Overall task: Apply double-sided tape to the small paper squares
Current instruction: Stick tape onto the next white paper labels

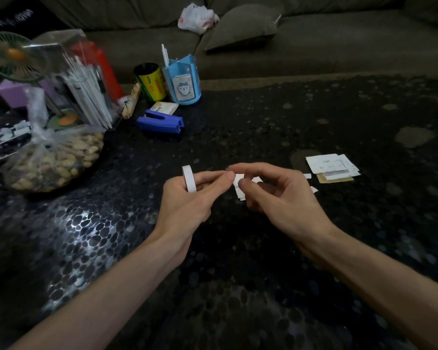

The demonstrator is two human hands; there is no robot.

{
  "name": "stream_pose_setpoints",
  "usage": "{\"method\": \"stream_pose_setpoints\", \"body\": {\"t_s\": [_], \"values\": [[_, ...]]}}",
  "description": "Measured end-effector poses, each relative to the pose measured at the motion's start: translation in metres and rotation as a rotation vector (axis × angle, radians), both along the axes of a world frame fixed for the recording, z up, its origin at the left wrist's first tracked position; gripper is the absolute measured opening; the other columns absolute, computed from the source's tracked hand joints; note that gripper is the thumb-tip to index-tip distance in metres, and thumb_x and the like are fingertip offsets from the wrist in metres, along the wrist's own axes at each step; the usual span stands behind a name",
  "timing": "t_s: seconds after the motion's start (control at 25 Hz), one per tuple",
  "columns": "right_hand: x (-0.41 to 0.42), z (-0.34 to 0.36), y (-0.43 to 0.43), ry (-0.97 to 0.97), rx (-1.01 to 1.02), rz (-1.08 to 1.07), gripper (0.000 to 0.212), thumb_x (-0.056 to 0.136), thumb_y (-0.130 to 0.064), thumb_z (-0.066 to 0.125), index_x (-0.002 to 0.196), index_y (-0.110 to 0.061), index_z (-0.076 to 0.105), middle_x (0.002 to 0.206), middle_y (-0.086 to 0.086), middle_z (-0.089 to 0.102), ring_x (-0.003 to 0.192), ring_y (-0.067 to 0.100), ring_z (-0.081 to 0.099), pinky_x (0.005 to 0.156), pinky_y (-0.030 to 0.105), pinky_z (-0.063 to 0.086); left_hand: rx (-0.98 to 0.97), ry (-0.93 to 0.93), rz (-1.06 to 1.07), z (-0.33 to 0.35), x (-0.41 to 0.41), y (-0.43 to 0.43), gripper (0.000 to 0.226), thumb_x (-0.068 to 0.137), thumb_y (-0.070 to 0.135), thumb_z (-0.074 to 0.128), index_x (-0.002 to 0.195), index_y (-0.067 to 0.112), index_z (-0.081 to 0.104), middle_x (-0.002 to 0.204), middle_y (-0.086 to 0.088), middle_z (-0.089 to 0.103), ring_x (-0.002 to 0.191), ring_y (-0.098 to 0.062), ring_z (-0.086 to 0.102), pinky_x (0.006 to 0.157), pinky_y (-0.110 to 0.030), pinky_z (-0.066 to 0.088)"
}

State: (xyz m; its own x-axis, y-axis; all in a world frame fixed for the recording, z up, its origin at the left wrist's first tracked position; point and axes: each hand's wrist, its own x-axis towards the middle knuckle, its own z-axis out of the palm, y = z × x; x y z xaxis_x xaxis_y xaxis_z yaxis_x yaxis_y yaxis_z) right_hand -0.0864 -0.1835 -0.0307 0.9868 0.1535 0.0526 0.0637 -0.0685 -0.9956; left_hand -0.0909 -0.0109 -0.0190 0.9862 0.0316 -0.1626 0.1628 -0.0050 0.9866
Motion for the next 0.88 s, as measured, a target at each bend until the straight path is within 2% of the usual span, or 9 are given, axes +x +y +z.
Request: {"method": "stream_pose_setpoints", "body": {"t_s": [0.12, 0.52, 0.88], "values": [[-0.0004, -0.0006, 0.0004, -0.049, -0.028, 0.000, 0.032, 0.100, -0.005, 0.067, 0.118, -0.028, 0.080, 0.092, -0.005, 0.066, 0.064, 0.006, 0.059, 0.064, 0.021, 0.048, -0.049, 0.041, 0.038, -0.0018, 0.0011, 0.0019, 0.016, 0.088, 0.030, 0.078, 0.100, 0.020, 0.083, 0.050, 0.008, 0.048, 0.049, -0.011, 0.030, 0.051, -0.028, 0.024], [0.0010, -0.0031, -0.0021, -0.082, -0.095, 0.007, 0.039, 0.100, -0.007, 0.067, 0.120, -0.039, 0.078, 0.097, -0.009, 0.066, 0.066, 0.004, 0.061, 0.067, 0.020, 0.051, -0.091, 0.080, 0.043, -0.0014, 0.0014, 0.0027, 0.016, 0.090, 0.027, 0.076, 0.103, 0.019, 0.083, 0.051, 0.006, 0.044, 0.050, -0.011, 0.029, 0.052, -0.028, 0.023], [0.0002, -0.0020, -0.0014, -0.093, -0.103, 0.015, 0.038, 0.099, -0.006, 0.067, 0.119, -0.036, 0.079, 0.098, -0.005, 0.068, 0.066, 0.003, 0.062, 0.067, 0.018, 0.051, -0.061, 0.078, 0.062, -0.0003, 0.0016, 0.0024, 0.015, 0.091, 0.026, 0.075, 0.102, 0.018, 0.082, 0.050, 0.010, 0.051, 0.051, -0.010, 0.030, 0.053, -0.028, 0.025]]}}
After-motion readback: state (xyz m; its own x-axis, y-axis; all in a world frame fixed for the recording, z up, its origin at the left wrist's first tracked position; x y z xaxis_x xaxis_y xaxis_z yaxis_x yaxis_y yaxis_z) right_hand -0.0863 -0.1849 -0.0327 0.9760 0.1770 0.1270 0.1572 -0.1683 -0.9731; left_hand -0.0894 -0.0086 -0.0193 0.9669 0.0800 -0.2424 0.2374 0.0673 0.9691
